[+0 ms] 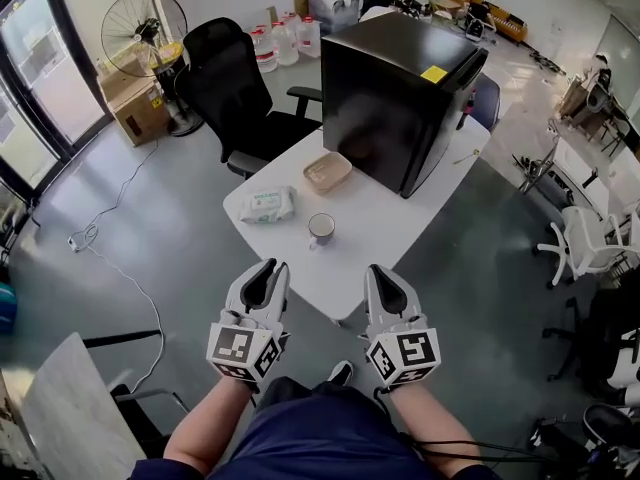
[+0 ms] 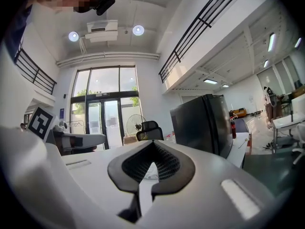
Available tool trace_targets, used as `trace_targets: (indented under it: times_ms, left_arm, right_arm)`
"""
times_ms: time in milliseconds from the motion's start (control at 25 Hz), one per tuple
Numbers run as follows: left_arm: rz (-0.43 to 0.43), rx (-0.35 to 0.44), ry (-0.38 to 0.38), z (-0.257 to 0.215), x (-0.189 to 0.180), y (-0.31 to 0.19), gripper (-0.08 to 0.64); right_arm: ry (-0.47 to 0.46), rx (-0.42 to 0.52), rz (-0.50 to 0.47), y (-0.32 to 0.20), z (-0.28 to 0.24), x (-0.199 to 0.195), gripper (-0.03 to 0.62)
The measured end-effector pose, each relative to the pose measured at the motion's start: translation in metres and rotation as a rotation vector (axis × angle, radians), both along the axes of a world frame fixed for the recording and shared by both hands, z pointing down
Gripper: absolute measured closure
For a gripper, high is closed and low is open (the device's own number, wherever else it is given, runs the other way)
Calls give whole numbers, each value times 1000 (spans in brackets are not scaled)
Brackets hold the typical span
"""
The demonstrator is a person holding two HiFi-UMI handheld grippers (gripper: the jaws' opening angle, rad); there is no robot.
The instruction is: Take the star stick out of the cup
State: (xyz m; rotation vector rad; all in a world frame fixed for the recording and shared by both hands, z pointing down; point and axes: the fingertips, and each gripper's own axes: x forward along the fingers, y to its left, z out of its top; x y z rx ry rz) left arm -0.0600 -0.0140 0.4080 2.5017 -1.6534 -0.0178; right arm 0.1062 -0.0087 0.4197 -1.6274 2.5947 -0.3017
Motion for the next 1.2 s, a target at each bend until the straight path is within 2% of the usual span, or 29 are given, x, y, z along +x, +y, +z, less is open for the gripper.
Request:
trace_targets:
  times_ms: [440, 760, 880, 1200]
  left_arm:
    - [-27, -31, -22, 14, 4, -46, 488]
    - [37, -91, -31, 48, -2, -109, 486]
    - [81, -138, -43, 70, -7, -134, 486]
    - [271, -352, -30, 145, -11, -181, 486]
  right_arm:
    - [-23, -31, 3, -42, 12, 20, 585]
    - [-5, -72, 84, -81, 28, 25, 586]
    - [9, -89, 124, -98, 33, 23, 586]
    - [40, -126, 206, -133, 44, 2, 585]
